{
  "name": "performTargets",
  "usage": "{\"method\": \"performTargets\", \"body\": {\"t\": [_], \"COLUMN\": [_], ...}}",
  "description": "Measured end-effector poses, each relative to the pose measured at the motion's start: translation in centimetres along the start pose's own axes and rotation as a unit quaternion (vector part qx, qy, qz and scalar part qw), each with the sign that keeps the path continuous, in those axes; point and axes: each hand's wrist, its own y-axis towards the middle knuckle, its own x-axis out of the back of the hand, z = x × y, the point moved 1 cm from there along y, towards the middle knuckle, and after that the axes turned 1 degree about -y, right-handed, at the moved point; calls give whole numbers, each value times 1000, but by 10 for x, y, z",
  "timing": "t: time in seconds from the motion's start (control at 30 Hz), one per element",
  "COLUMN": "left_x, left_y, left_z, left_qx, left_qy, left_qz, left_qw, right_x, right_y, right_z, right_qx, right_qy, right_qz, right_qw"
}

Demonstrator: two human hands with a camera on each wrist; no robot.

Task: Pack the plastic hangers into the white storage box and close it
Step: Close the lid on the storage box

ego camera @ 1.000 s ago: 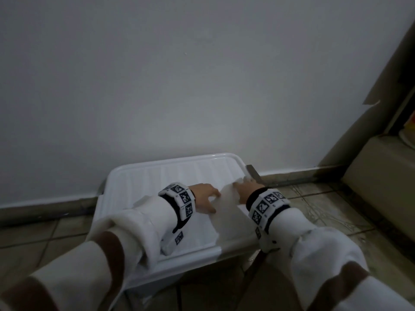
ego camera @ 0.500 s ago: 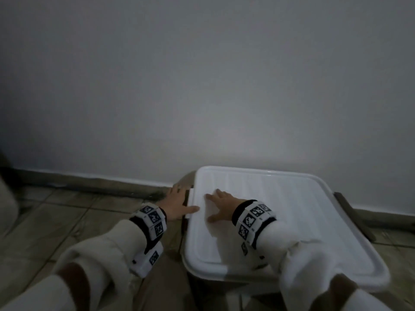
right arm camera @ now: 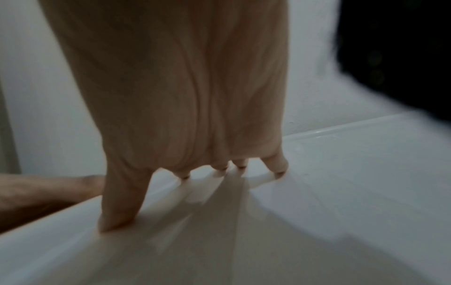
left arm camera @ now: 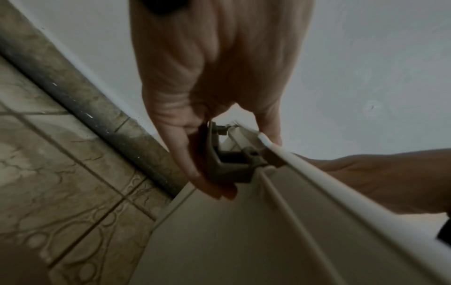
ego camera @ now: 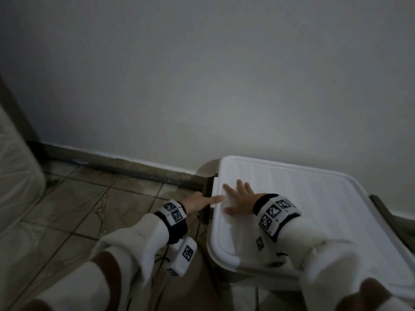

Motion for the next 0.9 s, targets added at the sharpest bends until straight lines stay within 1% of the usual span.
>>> {"method": "performTargets", "body": {"t": [0.1,0.17,0.23,0.37,0.67,0.8,0.9], "left_x": [4,2,-3,-20,-31,-29,-22], "left_y": [-15,-27,-28,-33,-37,-33,-26], "left_z": [-15,-28,-34,-43,-54,-54,-58], "left_qx": [-15,-41,-72,-87,-70,-70,-75], "left_qy": [16,50,86,164,244,255,263], "left_qz": [-40,-61,-82,-119,-141,-134,-121], "left_qw": [999,996,990,975,957,955,954], "right_x": [0,0,0,-1,-1,2,6], "right_y": [-1,-2,-3,-4,-6,-6,1], "right_z": [0,0,0,0,1,1,2], "right_qx": [0,-1,-2,-5,-10,-11,-12], "right_qy": [5,5,3,-1,0,-5,11], "right_qz": [3,2,1,1,-12,-9,-25], "right_qw": [1000,1000,1000,1000,1000,1000,1000]}}
